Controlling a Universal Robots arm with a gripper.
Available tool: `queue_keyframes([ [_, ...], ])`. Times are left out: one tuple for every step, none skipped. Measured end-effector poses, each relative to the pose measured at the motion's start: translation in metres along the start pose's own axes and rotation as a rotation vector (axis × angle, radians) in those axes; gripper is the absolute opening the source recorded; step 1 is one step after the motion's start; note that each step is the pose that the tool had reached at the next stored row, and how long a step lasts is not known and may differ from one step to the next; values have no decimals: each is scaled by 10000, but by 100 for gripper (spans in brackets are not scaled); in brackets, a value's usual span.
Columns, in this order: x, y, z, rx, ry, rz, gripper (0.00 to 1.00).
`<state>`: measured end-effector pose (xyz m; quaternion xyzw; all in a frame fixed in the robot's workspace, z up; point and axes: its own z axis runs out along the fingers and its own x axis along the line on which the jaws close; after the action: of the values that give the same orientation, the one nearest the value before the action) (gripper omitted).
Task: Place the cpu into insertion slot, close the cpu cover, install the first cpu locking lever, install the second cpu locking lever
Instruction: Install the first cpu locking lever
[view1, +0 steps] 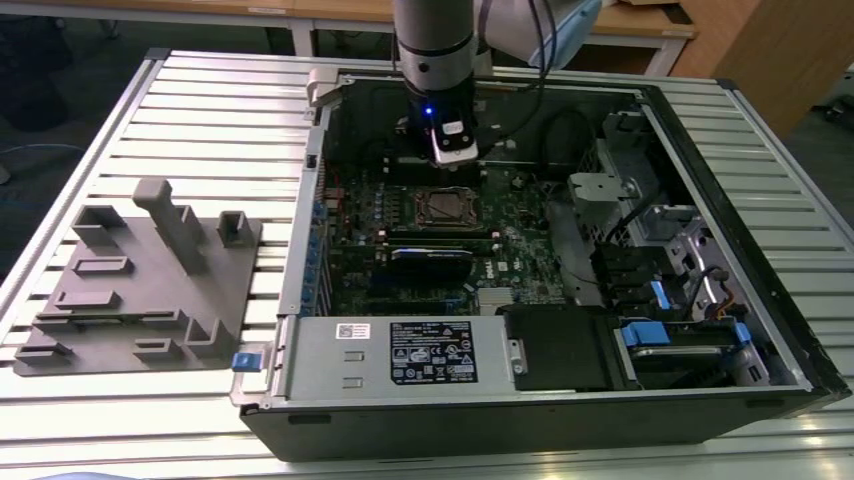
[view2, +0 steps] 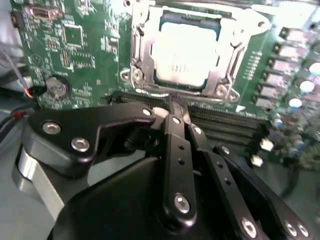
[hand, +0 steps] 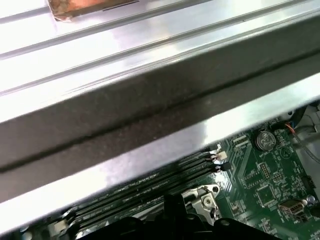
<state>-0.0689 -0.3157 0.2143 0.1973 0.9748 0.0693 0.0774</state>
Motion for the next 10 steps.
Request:
queue_keyframes([
  [-6, 5, -22, 38, 47, 4, 11],
  [-11, 10, -43, 82, 98, 8, 11],
  [-17, 14, -60, 128, 148, 11, 11],
  [-23, 18, -74, 179, 196, 13, 11],
  [-28, 22, -86, 235, 245, 16, 11],
  [-33, 25, -95, 293, 293, 18, 11],
  [-38, 28, -105, 370, 342, 17, 11],
  [-44, 32, -113, 468, 383, 13, 11],
  [-49, 35, -120, 560, 418, 8, 11],
  [-55, 38, -126, 656, 458, 4, 11],
])
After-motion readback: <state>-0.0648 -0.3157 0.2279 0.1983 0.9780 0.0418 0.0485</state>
